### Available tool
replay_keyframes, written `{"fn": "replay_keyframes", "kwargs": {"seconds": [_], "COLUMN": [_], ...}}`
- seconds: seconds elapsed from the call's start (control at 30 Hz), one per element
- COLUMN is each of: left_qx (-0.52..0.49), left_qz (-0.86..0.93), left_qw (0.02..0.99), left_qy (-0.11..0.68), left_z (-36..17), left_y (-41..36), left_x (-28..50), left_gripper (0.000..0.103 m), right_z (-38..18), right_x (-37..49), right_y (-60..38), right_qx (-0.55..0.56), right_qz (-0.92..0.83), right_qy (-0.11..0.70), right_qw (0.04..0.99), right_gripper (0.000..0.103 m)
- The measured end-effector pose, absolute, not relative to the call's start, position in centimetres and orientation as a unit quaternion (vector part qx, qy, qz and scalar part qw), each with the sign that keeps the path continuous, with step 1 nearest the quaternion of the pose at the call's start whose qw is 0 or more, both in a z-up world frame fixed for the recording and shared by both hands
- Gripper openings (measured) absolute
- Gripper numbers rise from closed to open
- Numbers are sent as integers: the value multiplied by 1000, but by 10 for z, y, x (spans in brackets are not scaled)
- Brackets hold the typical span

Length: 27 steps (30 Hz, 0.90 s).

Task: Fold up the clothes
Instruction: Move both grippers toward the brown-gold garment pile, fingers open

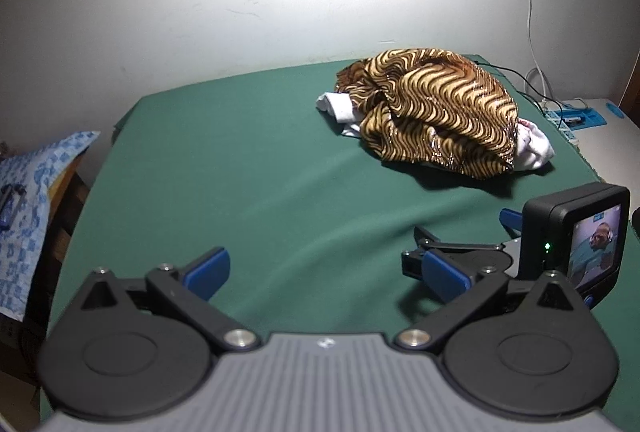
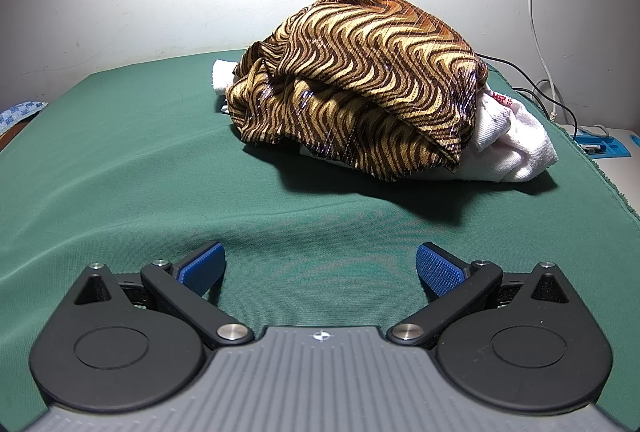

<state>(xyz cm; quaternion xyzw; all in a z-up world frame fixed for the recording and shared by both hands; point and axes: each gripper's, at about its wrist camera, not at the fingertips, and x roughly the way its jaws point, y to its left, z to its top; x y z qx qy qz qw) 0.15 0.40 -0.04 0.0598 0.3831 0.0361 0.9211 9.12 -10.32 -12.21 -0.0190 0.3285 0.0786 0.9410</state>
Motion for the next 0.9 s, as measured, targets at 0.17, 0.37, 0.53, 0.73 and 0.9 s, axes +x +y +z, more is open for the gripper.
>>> {"fn": "replay_keyframes", "kwargs": {"seconds": [0.17, 0.37, 0.53, 0.73, 0.9], "left_qx": [37, 9, -18, -20, -13], "left_qz": [51, 70, 63, 71, 81], "left_qw": [916, 909, 896, 877, 874], "left_qy": [396, 411, 439, 475, 479], "left_z": [-2, -4, -22, -38, -34], "left_y": [18, 35, 49, 59, 64], "left_x": [7, 14, 17, 16, 16], "left_gripper": [103, 103, 103, 103, 103], "right_z": [-122, -123, -128, -131, -122], "right_x": [91, 91, 90, 89, 90], "right_y": [-103, -103, -104, -105, -107], "right_qx": [-19, -19, -19, -19, -19], "right_qz": [79, 79, 79, 79, 79], "right_qy": [329, 329, 329, 329, 329], "right_qw": [941, 941, 941, 941, 941], "right_gripper": [103, 103, 103, 103, 103]}}
